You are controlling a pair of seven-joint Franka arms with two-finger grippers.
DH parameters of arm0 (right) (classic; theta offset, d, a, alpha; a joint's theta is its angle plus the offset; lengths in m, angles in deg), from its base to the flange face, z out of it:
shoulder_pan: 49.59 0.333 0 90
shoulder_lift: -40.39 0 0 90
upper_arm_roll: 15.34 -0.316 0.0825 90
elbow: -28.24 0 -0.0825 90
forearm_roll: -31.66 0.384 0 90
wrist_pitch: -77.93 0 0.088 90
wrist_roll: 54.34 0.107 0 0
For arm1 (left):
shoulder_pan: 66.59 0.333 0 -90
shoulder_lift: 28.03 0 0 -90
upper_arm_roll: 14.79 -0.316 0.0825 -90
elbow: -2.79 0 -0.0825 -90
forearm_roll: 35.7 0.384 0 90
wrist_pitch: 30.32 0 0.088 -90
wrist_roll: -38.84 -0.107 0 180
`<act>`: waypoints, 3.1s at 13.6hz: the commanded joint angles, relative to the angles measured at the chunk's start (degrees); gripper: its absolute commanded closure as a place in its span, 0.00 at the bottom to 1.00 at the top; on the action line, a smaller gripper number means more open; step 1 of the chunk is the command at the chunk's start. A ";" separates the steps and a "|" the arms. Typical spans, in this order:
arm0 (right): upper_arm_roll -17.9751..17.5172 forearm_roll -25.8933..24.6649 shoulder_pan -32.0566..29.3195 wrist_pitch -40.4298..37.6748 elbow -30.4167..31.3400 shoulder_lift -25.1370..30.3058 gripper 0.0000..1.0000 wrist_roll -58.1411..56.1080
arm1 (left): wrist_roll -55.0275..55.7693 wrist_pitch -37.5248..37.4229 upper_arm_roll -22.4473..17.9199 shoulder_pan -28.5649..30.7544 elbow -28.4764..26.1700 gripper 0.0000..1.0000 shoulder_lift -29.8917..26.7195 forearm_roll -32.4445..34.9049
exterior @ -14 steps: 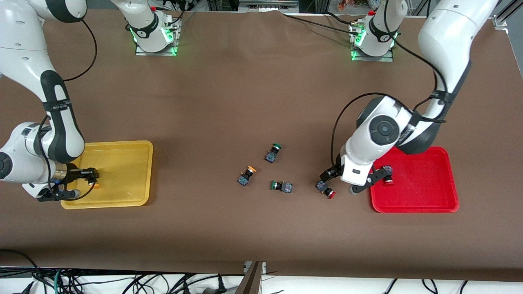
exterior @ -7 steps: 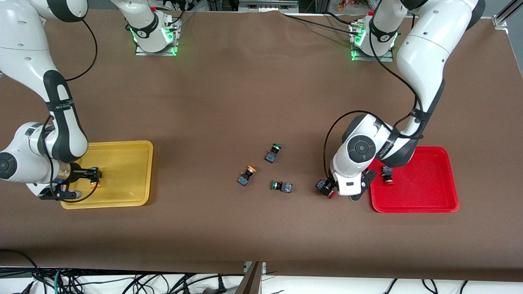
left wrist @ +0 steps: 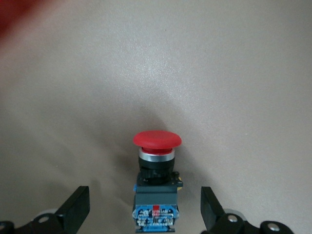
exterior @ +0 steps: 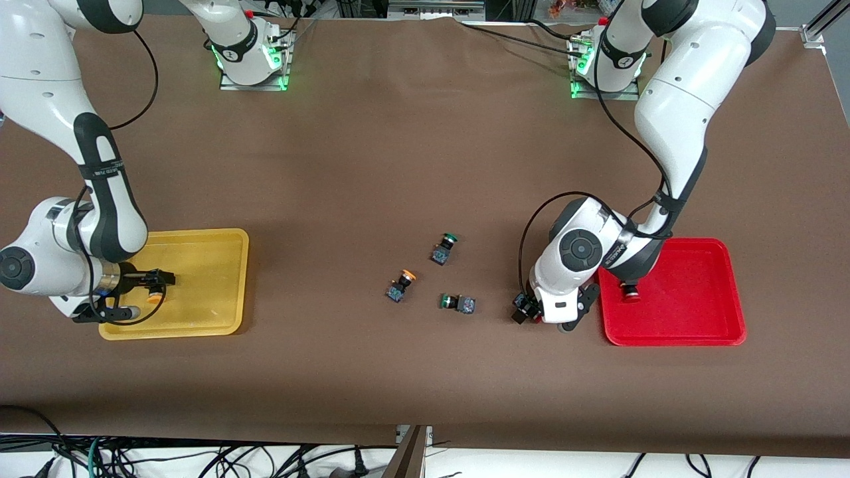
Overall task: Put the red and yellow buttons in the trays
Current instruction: 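Reach the left gripper to the second red button and grasp it, then carry the red button to the red tray while the right gripper reaches yellow, then release the red button in the tray while the right gripper lifts yellow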
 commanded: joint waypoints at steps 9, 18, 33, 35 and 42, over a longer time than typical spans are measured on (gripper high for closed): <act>-1.93 -0.15 19.13 -1.48 0.77 5.97 0.00 31.94 | 0.16 -0.41 -2.73 -2.94 2.54 0.97 0.85 -0.02; -1.59 -0.50 36.53 6.85 -6.79 -0.79 0.00 70.75 | -16.59 -18.16 -0.27 2.58 7.28 1.00 -6.95 -2.91; 1.41 -3.32 45.52 17.15 -18.13 -13.89 0.01 85.10 | -89.99 -18.46 0.26 29.48 -10.97 1.00 -18.31 -7.07; 1.41 -3.32 45.87 17.24 -18.13 -14.33 0.21 85.10 | -93.95 -10.48 0.26 32.20 -16.24 1.00 -18.31 -5.74; 1.41 -3.32 45.17 16.81 -18.13 -13.72 1.00 81.51 | -89.70 -2.44 0.09 33.54 -21.02 1.00 -16.56 -3.10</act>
